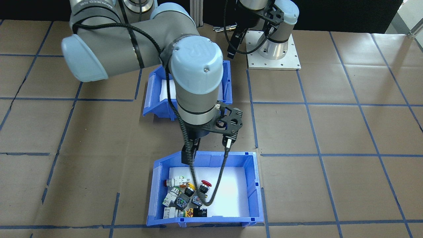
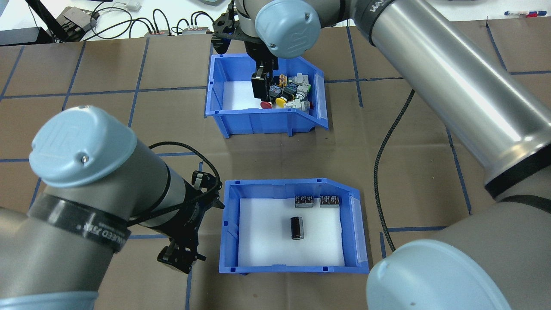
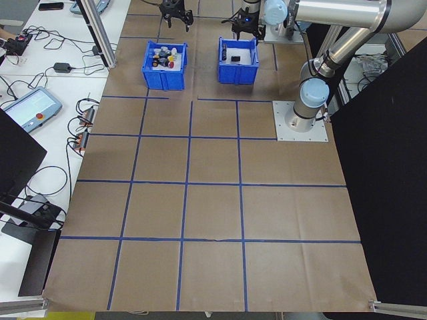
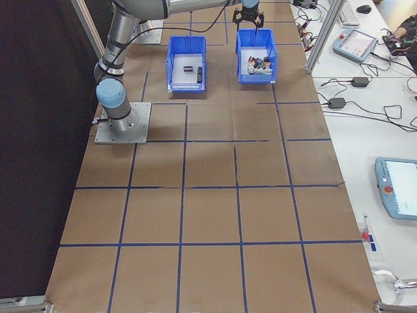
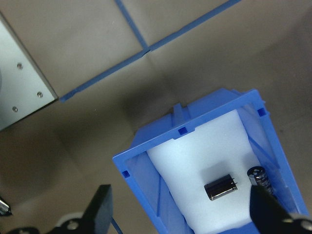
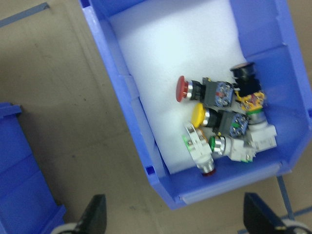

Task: Place battery box in front

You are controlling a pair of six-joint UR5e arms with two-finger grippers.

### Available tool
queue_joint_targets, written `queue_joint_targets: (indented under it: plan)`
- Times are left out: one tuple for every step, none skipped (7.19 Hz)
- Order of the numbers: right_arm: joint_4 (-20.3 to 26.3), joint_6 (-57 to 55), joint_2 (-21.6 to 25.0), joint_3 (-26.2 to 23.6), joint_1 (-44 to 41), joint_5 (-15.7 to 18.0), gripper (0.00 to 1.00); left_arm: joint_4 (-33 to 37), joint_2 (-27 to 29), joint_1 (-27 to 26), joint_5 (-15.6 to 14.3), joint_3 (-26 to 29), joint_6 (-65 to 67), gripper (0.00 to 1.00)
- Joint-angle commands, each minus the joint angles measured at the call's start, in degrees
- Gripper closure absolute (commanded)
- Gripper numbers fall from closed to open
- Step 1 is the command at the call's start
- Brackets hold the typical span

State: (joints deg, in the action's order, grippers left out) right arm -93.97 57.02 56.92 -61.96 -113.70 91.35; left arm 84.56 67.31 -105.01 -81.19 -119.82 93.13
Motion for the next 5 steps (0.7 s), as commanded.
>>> queue_joint_targets:
  plan:
    - [-0.86, 3.79, -2.15, -0.09, -1.34, 0.06, 0.0, -1.42, -0.35, -3.42, 0.95, -4.1, 10.47, 0.01]
    - [-5.21, 3.45, -3.81, -0.26, -2.91, 0.15, 0.0, -4.03, 1.66, -7.01, 0.95, -4.62, 14.32, 0.01]
    - [-9.35, 3.18, -5.92, -0.44, -3.8, 0.32, 0.0, -9.45, 4.9, -10.09, 0.95, -4.8, 18.53, 0.01]
    - [-9.82, 3.01, -6.9, -0.53, -3.81, 0.24, 0.0, -10.9, 8.42, -13.78, 0.43, -4.8, 20.4, 0.01]
    - [-9.83, 3.27, -6.91, -1.14, -3.9, 0.32, 0.0, -12.13, 9.76, -15.64, 0.25, -5.07, 20.94, 0.01]
